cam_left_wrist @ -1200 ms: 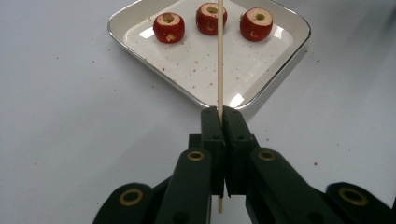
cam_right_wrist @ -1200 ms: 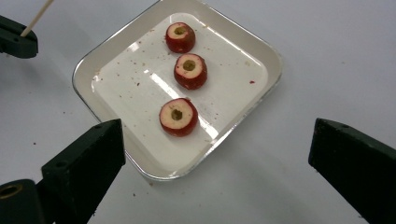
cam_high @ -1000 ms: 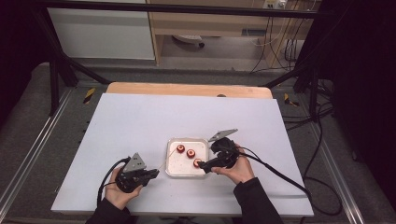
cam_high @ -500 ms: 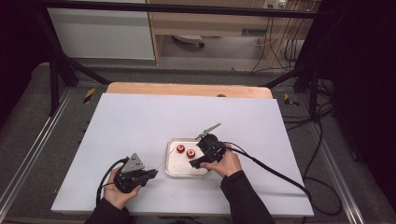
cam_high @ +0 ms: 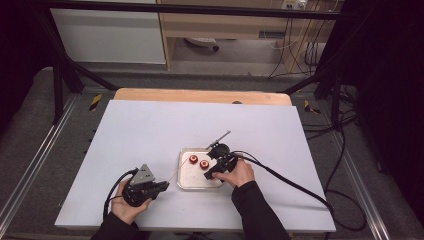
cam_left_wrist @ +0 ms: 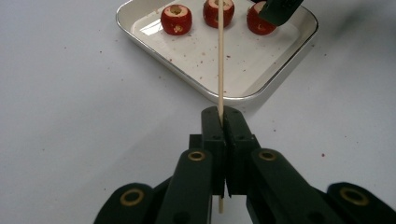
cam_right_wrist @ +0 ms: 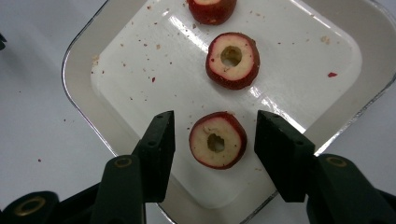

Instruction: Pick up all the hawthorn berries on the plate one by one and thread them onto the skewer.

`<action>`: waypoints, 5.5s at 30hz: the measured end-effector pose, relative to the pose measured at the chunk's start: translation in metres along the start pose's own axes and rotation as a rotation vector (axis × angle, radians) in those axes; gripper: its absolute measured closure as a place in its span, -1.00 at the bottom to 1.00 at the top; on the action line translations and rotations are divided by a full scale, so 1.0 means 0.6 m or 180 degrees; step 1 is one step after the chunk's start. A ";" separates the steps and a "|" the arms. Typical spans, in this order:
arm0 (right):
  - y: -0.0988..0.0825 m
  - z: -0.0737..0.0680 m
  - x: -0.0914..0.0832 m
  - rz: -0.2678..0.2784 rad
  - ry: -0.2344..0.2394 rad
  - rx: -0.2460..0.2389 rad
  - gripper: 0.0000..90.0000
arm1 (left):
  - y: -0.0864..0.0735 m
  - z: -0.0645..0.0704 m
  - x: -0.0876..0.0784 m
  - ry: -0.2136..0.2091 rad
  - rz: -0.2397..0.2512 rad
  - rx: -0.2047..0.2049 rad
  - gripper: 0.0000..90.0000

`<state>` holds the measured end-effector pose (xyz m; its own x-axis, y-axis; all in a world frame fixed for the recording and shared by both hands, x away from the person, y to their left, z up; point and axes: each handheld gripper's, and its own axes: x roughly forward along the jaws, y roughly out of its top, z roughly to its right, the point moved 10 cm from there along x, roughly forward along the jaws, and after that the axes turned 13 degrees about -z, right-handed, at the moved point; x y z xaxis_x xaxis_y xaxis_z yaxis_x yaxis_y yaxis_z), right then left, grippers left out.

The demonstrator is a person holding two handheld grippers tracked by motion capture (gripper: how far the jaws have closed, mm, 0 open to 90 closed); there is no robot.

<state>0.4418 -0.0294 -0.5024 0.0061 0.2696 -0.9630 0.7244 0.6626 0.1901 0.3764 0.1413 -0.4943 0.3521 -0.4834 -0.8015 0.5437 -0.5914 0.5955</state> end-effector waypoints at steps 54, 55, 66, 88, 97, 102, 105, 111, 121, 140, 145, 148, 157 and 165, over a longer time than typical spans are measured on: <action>0.013 0.008 -0.102 0.1844 0.0917 0.0669 0.33 | 0.016 0.020 0.005 0.0131 0.0130 -0.0184 0.96; 0.014 0.009 -0.104 0.1891 0.0924 0.0672 0.33 | 0.017 0.022 0.006 0.0129 0.0137 -0.0198 0.96; 0.024 0.011 -0.124 0.2447 0.1082 0.0822 0.34 | 0.036 0.047 0.023 0.0112 0.0183 -0.0390 0.96; 0.046 0.017 -0.160 0.3210 0.1137 0.1031 0.34 | 0.096 0.084 0.041 -0.0096 0.0395 -0.0700 0.96; 0.051 0.020 -0.173 0.3421 0.1178 0.1060 0.34 | 0.118 0.089 0.040 -0.0125 0.0485 -0.0741 0.96; 0.051 0.019 -0.173 0.3481 0.1152 0.1041 0.34 | 0.122 0.089 0.042 -0.0127 0.0498 -0.0759 0.96; 0.052 0.018 -0.173 0.3506 0.1153 0.1047 0.34 | 0.123 0.087 0.042 -0.0148 0.0511 -0.0800 0.96; 0.052 0.016 -0.173 0.3549 0.1165 0.1051 0.34 | 0.124 0.086 0.041 -0.0154 0.0532 -0.0805 0.96; 0.053 0.015 -0.173 0.3579 0.1169 0.1042 0.34 | 0.127 0.087 0.042 -0.0186 0.0547 -0.0838 0.96; 0.053 0.014 -0.166 0.3554 0.1132 0.1036 0.34 | 0.130 0.088 0.041 -0.0227 0.0586 -0.0889 0.96; 0.052 0.010 -0.163 0.3553 0.1158 0.1036 0.34 | 0.137 0.086 0.041 -0.0196 0.0627 -0.0902 0.96; 0.051 0.006 -0.159 0.3523 0.1178 0.1039 0.34 | 0.142 0.086 0.041 -0.0198 0.0664 -0.0937 0.96; 0.046 -0.005 -0.149 0.3470 0.1194 0.1024 0.34 | 0.154 0.081 0.036 -0.0151 0.0741 -0.0958 0.97; 0.038 -0.022 -0.131 0.3325 0.1256 0.0980 0.35 | 0.169 0.075 0.035 -0.0130 0.0758 -0.0958 0.97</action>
<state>0.4488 -0.0261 -0.4198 0.5245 0.8206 -0.2271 0.6308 -0.1953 0.7510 0.4048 0.0423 -0.4484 0.4681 -0.6133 -0.6362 0.6517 -0.2466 0.7172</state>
